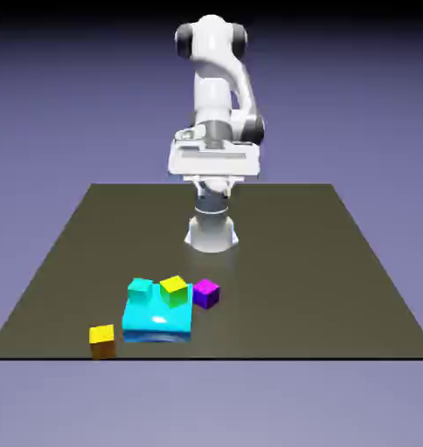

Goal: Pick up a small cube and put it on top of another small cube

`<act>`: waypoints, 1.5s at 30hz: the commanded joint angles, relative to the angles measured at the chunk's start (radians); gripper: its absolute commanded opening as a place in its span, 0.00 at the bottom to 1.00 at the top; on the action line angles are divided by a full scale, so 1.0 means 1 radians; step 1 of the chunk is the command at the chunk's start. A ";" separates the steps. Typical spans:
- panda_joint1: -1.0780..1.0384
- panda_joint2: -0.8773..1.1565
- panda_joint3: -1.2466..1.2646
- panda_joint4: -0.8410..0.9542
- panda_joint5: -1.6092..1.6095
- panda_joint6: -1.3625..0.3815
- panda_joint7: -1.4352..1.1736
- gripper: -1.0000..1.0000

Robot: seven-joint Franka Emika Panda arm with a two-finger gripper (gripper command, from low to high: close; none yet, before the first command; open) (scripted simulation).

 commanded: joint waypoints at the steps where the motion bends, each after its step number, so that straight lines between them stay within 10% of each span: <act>1: 0.009 0.036 -0.022 0.026 0.013 -0.025 -0.023 0.50; 39: 0.348 1.408 -0.868 1.014 0.503 -0.966 -0.875 0.50; 43: 0.302 1.499 -0.791 0.989 0.572 -0.849 -0.906 0.50; 44: 0.302 1.499 -0.791 0.989 0.572 -0.849 -0.906 0.00; 45: 0.302 1.499 -0.791 0.989 0.572 -0.849 -0.906 0.00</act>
